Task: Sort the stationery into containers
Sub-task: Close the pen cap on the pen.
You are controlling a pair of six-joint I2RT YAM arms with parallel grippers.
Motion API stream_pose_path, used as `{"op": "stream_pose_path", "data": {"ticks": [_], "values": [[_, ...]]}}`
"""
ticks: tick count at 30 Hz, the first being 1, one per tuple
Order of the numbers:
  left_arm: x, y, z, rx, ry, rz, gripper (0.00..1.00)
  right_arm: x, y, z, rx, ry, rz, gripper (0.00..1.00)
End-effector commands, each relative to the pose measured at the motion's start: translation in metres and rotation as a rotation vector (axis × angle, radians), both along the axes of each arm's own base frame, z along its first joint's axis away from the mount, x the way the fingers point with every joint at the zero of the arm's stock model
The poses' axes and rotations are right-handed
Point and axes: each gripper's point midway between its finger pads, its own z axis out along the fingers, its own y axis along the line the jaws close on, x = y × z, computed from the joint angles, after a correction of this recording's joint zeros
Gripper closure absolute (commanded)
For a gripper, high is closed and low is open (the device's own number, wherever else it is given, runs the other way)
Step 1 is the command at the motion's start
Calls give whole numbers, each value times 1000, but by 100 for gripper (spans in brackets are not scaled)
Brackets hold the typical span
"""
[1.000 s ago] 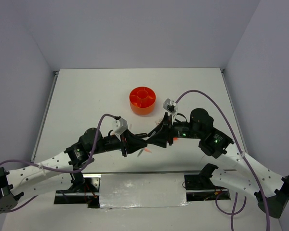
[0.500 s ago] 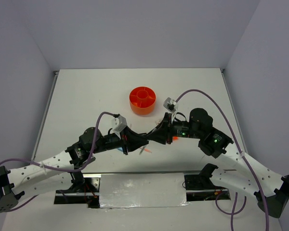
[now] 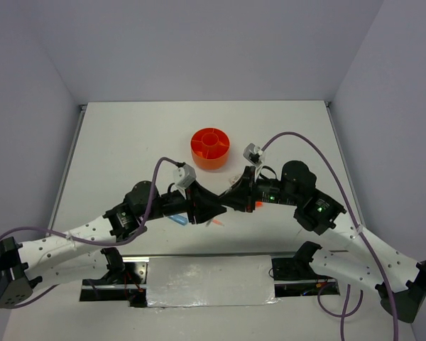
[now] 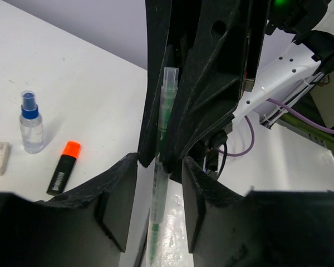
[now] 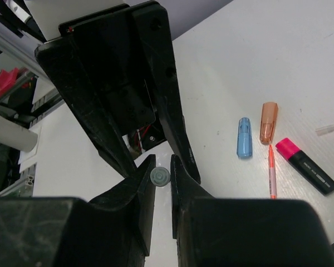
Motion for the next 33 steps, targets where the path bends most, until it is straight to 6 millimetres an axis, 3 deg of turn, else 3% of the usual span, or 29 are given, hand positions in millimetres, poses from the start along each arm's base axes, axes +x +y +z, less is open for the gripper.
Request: {"op": "stream_pose_path", "data": {"ticks": [1, 4, 5, 6, 9, 11, 12, 14, 16, 19, 24, 26, 33], "values": [[-8, -8, 23, -55, -38, -65, 50, -2, 0, 18, 30, -53, 6, 100], [-9, -9, 16, -41, -30, -75, 55, -1, -2, 21, 30, -63, -1, 100], [-9, -10, 15, -39, -28, -79, 58, -1, -2, 22, 32, -65, -1, 100], [-10, -9, 15, -41, -29, -80, 67, -2, -2, 22, 32, -66, -1, 100], [-12, -9, 13, -38, -30, -89, 75, -2, -3, 24, 32, -69, -6, 100], [-12, -8, 12, -32, -30, -87, 87, -2, -3, 25, 34, -69, -3, 100], [-12, -8, 13, -33, -34, -87, 99, -4, -3, 25, 38, -67, 6, 100], [-13, -7, 14, -43, -38, -89, 100, -5, -2, 27, 54, -66, 14, 93], [-14, -4, 18, -67, -44, -84, 100, -8, -1, 29, 75, -70, 30, 71], [-14, -1, 21, -83, -52, -70, 100, -14, -1, 34, 98, -78, 59, 53], [-11, 3, 26, -99, -59, -40, 100, -20, -2, 42, 117, -90, 77, 31], [-8, 3, 25, -93, -45, -27, 100, -20, -4, 45, 123, -93, 68, 16], [-12, -1, 23, -99, -38, -59, 100, -4, -9, 54, 167, -118, -41, 19]]}}
